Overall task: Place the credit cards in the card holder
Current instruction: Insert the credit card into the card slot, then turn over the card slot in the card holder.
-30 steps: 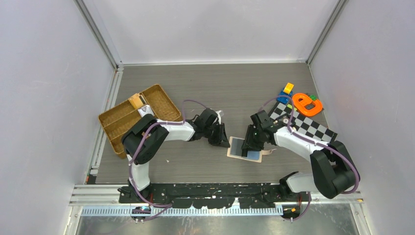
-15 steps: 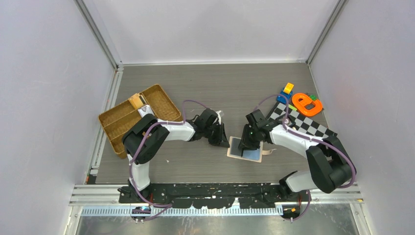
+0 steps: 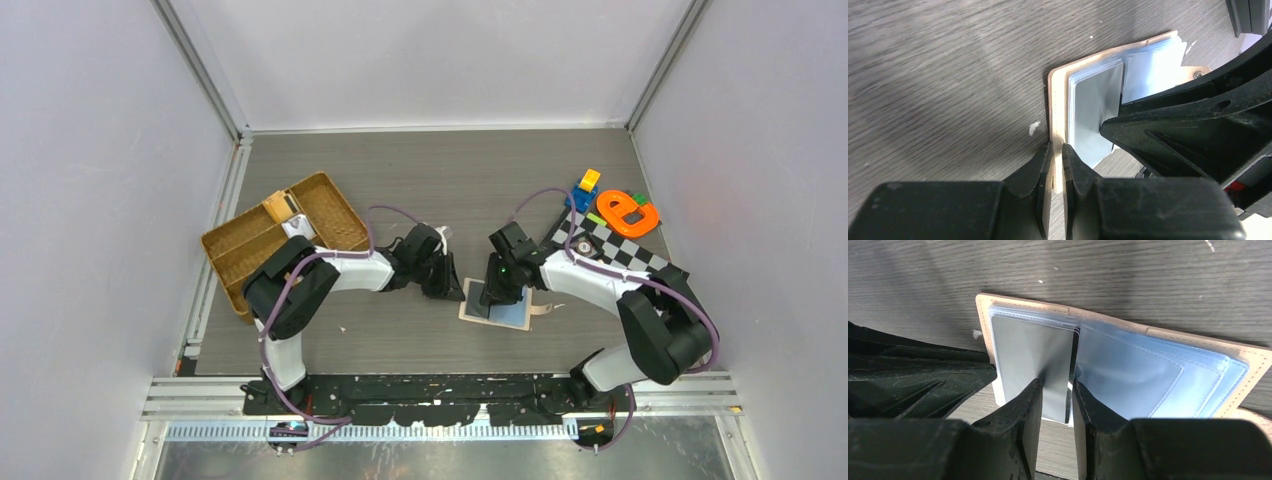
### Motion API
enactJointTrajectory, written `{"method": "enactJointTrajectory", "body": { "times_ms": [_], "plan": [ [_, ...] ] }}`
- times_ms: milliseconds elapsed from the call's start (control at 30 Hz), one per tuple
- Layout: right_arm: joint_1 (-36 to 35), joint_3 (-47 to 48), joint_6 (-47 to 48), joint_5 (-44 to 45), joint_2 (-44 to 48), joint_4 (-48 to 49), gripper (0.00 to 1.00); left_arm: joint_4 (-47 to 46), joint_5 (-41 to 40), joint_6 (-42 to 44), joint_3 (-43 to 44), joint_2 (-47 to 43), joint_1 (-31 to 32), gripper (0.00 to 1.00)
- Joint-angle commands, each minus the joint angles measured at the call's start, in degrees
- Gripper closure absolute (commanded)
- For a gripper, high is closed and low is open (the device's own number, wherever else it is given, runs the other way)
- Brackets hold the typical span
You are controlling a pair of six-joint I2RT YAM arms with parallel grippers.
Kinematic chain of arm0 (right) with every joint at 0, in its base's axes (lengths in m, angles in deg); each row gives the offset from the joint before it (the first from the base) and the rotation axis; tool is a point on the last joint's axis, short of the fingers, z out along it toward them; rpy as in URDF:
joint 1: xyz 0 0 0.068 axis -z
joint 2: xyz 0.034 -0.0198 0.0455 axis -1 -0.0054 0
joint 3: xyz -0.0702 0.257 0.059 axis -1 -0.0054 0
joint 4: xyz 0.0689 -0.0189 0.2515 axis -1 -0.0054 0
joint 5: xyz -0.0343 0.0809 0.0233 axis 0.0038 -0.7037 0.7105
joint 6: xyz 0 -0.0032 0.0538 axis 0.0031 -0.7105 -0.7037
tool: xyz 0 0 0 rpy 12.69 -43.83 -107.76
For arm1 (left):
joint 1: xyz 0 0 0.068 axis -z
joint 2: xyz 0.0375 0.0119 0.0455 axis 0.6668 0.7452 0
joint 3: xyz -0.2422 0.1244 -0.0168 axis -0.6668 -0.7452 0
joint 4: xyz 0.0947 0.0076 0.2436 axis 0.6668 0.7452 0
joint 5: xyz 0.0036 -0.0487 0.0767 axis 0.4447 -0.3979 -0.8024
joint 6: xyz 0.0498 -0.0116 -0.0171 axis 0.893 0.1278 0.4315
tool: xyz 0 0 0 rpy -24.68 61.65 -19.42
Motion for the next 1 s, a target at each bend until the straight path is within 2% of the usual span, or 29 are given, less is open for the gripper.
{"method": "enactJointTrajectory", "body": {
  "times_ms": [0, 133, 267, 400, 667, 967],
  "plan": [
    [-1.5, 3.52, -1.31, -0.63, 0.6, 2.41, 0.66, 2.4, -3.2, 1.72, -1.52, -2.48, 0.94, 0.85],
    [-1.49, 5.91, 0.35, 2.37, 3.7, -3.11, 0.56, 4.81, -4.81, 2.95, -1.91, -5.36, 0.94, 0.79],
    [-1.46, 7.63, 1.3, 7.31, 7.71, -9.34, 0.44, 8.46, -6.46, 4.5, -2.01, -8.02, 0.94, 0.68],
    [-0.55, 7.57, 1.62, 10.82, 9.79, -13.48, 0.39, 9.96, -7.24, 5.36, -2.22, -9.82, 0.94, 0.59],
    [1.69, 2.01, 1.34, 10.75, 9.77, -13.52, 0.39, 10.32, -7.51, 5.41, -2.62, -10.81, 0.98, 0.56],
    [1.66, -0.2, 0.65, 9.26, 6.44, -10.25, 0.49, 10.34, -7.48, 5.37, -2.75, -10.88, 0.94, 0.56]
  ]
}}
